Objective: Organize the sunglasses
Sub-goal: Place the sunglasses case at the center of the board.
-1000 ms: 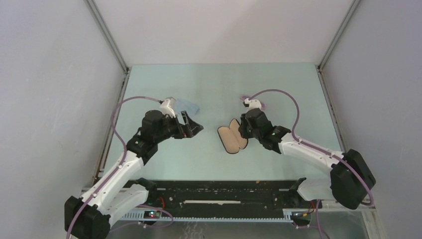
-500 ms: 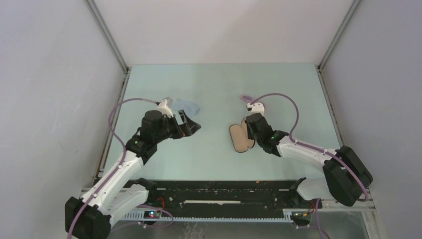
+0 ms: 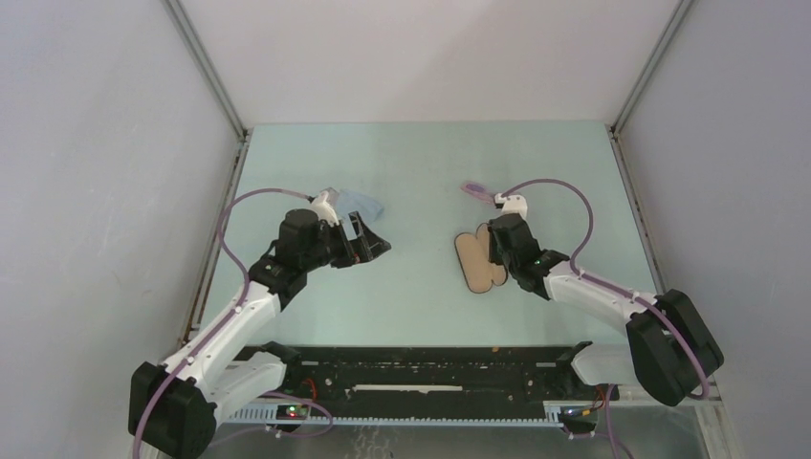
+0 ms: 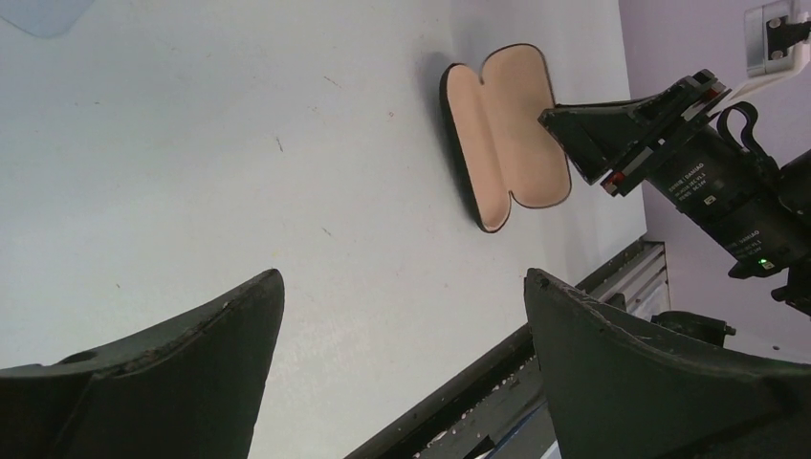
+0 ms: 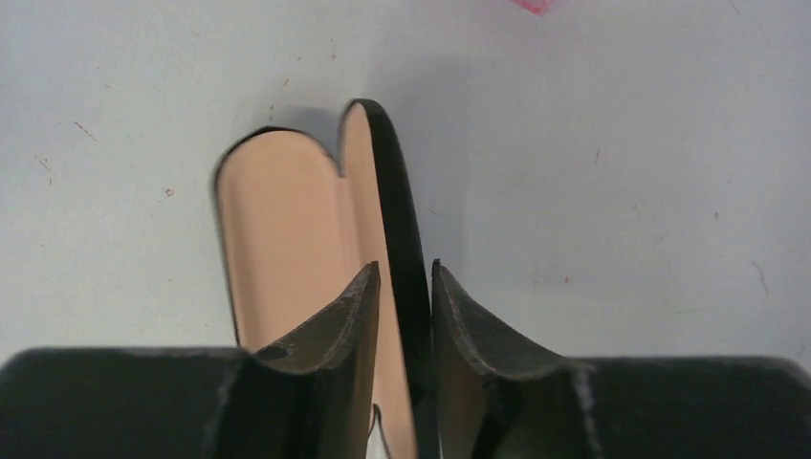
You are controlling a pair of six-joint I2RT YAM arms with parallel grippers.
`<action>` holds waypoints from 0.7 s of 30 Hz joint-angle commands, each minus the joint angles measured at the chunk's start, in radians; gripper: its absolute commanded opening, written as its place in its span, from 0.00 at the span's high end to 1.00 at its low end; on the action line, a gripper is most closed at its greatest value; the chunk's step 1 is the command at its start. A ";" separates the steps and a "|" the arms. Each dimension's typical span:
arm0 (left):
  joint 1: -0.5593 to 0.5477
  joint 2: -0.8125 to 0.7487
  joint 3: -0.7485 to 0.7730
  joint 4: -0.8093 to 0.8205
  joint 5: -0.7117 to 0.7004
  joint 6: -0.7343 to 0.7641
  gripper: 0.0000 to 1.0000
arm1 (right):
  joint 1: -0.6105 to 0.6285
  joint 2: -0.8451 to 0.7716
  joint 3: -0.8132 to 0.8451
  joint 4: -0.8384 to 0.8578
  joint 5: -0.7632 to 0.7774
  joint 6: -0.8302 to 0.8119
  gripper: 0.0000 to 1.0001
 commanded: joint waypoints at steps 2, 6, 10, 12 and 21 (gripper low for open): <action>0.005 -0.004 0.029 0.033 0.024 -0.002 0.00 | -0.012 0.006 0.021 -0.012 -0.031 0.027 0.60; 0.005 -0.012 0.032 0.028 0.022 0.002 0.00 | -0.010 0.001 0.028 -0.035 -0.028 0.028 0.52; 0.005 -0.019 0.034 0.023 0.014 0.006 0.00 | -0.009 -0.055 0.042 -0.079 -0.021 0.019 0.46; 0.005 -0.018 0.034 0.023 0.014 0.008 0.00 | -0.008 -0.099 0.059 -0.111 -0.036 0.016 0.44; 0.007 -0.011 0.040 0.023 -0.010 -0.005 0.00 | 0.078 -0.113 0.164 -0.209 -0.122 0.049 0.44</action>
